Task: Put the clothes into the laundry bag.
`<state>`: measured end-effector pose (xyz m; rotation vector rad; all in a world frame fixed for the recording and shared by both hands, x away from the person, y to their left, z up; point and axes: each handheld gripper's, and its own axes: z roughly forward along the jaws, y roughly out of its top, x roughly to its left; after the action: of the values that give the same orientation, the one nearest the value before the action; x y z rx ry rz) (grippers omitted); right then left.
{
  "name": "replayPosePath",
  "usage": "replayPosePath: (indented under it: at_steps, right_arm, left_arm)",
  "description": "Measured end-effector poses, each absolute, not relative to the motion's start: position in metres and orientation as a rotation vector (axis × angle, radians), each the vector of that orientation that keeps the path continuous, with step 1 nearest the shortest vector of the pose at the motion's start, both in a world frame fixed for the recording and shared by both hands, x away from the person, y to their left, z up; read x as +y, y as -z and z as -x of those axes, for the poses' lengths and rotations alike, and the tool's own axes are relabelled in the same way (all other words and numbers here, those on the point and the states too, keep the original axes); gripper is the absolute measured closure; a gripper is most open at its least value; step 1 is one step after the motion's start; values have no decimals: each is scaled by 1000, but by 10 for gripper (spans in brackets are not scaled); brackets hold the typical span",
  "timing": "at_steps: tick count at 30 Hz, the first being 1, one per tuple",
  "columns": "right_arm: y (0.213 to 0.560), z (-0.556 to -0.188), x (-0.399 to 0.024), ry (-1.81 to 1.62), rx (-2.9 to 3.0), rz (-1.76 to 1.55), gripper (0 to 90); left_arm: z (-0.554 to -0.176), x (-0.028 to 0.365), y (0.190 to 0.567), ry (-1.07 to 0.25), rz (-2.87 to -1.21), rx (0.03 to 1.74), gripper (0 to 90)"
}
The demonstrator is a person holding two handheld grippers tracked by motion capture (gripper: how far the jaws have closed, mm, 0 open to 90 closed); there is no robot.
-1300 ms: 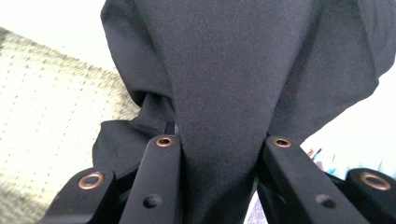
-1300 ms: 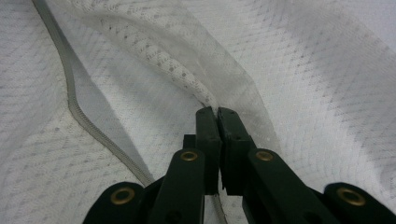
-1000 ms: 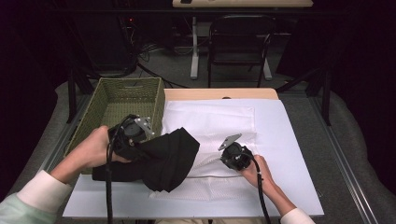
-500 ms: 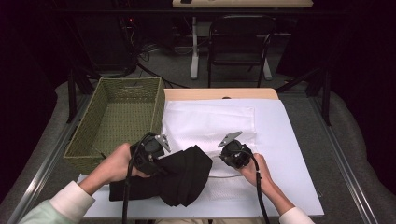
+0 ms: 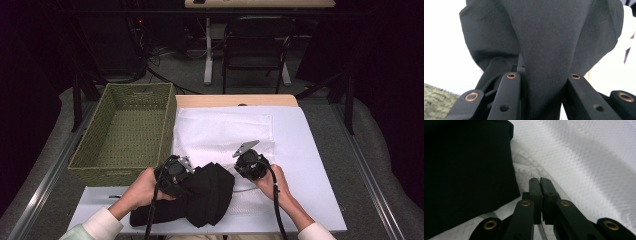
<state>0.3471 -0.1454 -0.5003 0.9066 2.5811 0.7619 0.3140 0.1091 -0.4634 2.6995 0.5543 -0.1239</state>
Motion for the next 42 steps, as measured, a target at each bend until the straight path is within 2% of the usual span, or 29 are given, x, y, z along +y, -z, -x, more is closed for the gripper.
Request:
replayPosePath:
  at_steps: [8, 13, 15, 21, 33, 37, 42]
  right_arm:
    - [499, -346, -146, -766, 2585, -897, 883]
    - [498, -346, -146, -774, 2582, -902, 883]
    - [498, -346, -146, -776, 2582, -901, 883]
    - [497, -347, -146, -785, 2576, -896, 883]
    - [493, -346, -148, -819, 2531, -923, 884]
    - [492, -346, -149, -830, 2522, -921, 884]
    - [485, -344, -151, -865, 2506, -925, 884]
  left_arm:
    - [-315, 103, 476, 101, -2693, 545, 726]
    - [-313, 102, 486, 102, -2702, 517, 574]
    - [-310, 101, 489, 75, -2696, 475, 587]
    - [-302, 102, 481, 17, -2650, 400, 736]
    - [-289, 80, 474, 67, -2624, 248, 745]
    - [-291, 78, 474, 55, -2621, 276, 746]
    - [-300, 85, 472, 6, -2623, 415, 750]
